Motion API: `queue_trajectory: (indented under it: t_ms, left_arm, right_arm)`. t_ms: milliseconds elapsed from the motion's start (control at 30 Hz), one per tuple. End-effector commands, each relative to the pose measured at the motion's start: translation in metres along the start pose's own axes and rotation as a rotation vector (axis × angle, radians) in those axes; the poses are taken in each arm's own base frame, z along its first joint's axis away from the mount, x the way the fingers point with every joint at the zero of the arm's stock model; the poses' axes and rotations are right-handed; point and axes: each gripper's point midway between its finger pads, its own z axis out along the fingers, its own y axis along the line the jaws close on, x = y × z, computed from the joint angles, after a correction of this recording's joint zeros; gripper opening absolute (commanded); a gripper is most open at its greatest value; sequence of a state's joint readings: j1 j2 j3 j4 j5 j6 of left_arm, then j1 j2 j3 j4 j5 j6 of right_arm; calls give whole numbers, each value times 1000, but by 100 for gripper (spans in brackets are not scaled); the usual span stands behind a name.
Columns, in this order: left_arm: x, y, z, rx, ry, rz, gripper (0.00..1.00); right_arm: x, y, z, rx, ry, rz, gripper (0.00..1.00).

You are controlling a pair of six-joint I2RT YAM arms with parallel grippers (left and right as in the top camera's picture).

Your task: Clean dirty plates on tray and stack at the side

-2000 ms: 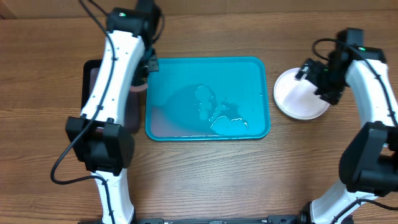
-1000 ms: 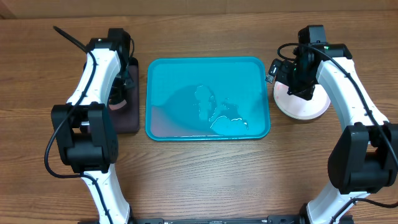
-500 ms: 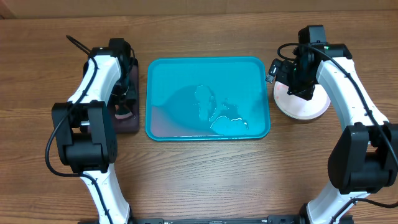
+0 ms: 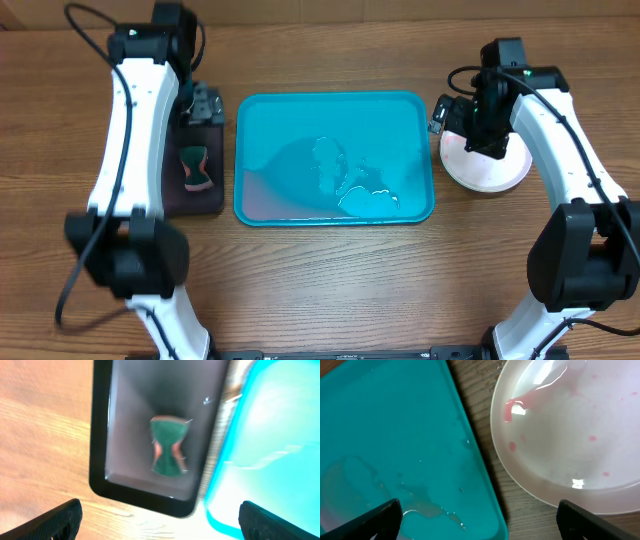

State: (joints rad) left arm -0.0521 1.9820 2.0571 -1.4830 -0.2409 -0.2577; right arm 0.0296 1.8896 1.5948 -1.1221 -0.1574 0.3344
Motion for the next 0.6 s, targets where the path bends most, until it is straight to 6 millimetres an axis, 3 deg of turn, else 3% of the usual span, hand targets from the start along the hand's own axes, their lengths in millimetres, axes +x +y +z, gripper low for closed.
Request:
queue_trajectory:
  t_ms: [0,133,267,433,567]
  left_arm:
    - [9,-13,-100,116,-238,38,100]
    - [34,-7,-166,175,-408,51,100]
    - [53,11,-207,218,-522,26,100]
    - [70,26,-233,245,-601,4,100]
    - [74,30,-240,252,-621,-2,100]
  right_arm:
    - [-16,16,-29,-42,-74,-49,100]
    - [-19,30,-62,-68,-140,-120,100]
    - [-13,44,-113,-83,-262,-172,100]
    - [17,59,-196,-149,-450,-240,100]
    - [51,60,-261,-234,-597,-266,100]
